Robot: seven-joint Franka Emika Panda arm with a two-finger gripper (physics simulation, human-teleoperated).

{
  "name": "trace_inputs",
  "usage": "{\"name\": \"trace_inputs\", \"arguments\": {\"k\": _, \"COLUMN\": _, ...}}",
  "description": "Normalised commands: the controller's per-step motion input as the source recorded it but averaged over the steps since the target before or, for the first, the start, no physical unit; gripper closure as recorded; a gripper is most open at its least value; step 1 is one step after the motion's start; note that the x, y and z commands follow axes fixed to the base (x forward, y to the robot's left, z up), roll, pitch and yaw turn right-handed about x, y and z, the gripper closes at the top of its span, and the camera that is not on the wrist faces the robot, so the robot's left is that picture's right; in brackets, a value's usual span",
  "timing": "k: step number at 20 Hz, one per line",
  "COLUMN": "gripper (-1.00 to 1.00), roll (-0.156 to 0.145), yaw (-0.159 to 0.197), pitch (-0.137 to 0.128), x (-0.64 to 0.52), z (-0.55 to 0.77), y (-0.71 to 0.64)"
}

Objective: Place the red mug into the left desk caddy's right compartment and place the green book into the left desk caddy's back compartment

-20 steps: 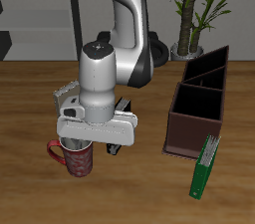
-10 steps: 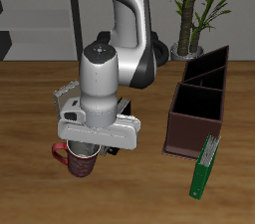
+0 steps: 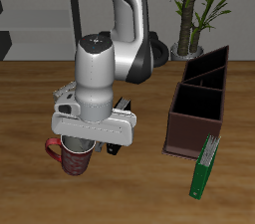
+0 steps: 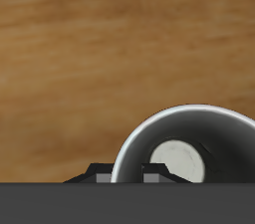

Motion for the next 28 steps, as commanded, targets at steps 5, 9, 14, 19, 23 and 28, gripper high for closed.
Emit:
{"name": "trace_inputs", "arguments": {"k": 5, "gripper": 1.00, "roll": -0.015, "yaw": 0.005, "pitch": -0.046, "x": -0.07, "z": 0.35, "y": -0.07}}
{"name": "trace_inputs", "arguments": {"k": 9, "gripper": 1.00, "roll": -0.013, "yaw": 0.030, "pitch": -0.071, "x": -0.19, "z": 0.49, "y": -0.09}}
{"name": "trace_inputs", "arguments": {"k": 14, "gripper": 1.00, "roll": -0.027, "yaw": 0.034, "pitch": -0.065, "x": -0.29, "z": 0.56, "y": -0.18}}
{"name": "trace_inputs", "arguments": {"k": 19, "gripper": 1.00, "roll": -0.007, "yaw": -0.009, "pitch": -0.031, "x": -0.54, "z": 0.58, "y": -0.05}}
{"name": "trace_inputs", "arguments": {"k": 23, "gripper": 1.00, "roll": -0.013, "yaw": -0.029, "pitch": -0.017, "x": -0.62, "z": 0.41, "y": 0.15}}
{"name": "trace_inputs", "arguments": {"k": 28, "gripper": 1.00, "roll": -0.007, "yaw": 0.028, "pitch": -0.092, "x": -0.61, "z": 0.41, "y": 0.20}}
